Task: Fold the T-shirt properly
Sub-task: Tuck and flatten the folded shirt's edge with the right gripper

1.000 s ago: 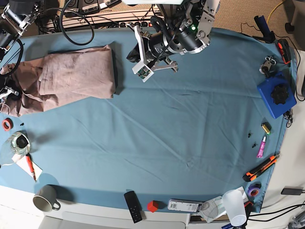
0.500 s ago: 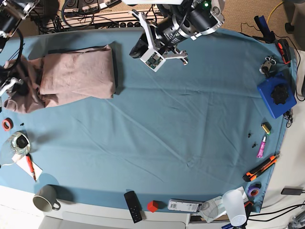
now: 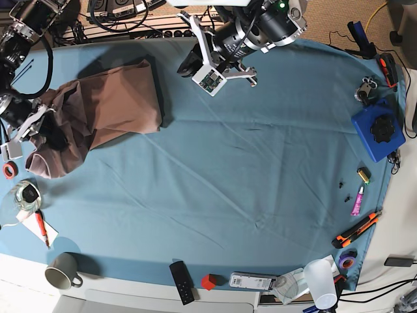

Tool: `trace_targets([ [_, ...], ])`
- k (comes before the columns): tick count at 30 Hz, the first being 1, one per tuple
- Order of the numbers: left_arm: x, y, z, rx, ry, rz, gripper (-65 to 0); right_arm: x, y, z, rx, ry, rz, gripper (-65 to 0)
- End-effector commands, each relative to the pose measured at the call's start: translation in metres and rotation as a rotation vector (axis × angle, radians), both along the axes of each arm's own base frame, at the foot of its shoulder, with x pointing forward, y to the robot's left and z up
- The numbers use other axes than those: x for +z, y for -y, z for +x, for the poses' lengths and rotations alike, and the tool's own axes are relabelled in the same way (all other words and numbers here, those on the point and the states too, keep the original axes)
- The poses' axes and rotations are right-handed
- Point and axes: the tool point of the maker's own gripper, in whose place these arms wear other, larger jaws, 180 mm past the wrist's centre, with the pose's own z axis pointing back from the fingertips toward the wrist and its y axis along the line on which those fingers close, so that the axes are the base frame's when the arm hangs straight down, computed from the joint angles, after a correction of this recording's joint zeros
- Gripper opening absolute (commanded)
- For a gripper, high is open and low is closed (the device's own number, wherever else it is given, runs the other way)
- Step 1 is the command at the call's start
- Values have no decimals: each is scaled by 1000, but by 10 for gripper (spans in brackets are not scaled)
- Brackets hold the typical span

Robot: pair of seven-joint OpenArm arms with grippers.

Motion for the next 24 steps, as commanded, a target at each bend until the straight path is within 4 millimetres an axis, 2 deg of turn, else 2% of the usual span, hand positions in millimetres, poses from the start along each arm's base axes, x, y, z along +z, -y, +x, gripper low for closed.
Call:
trace_targets([
  [1,11,4,1,3,20,-42,-650,14,-5,7,28,50,4,-650],
  [4,10,4,-1,4,15,-42,-650,1,-21,7,82,3,-7,-650],
  [9,10,4,-1,4,12,-42,-650,-34,-46,3,177,-115,-77,-650],
  [13,10,4,-1,4,12,-42,-650,-48,-54,-1,210,-163,-118,-650],
  [16,10,4,-1,4,13,-43,-650,-49,-54,-1,214,-166,-121,-633],
  [18,10,4,-1,5,14,-44,-650,-49,-54,-1,214,-166,-121,-551],
  [20,10,4,-1,5,15,-44,-650,-48,-55,-1,216,-163,-115,-508],
  [24,13,5,1,10,25,-55,-650,-36,-68,0,250,-124,-36,-507],
])
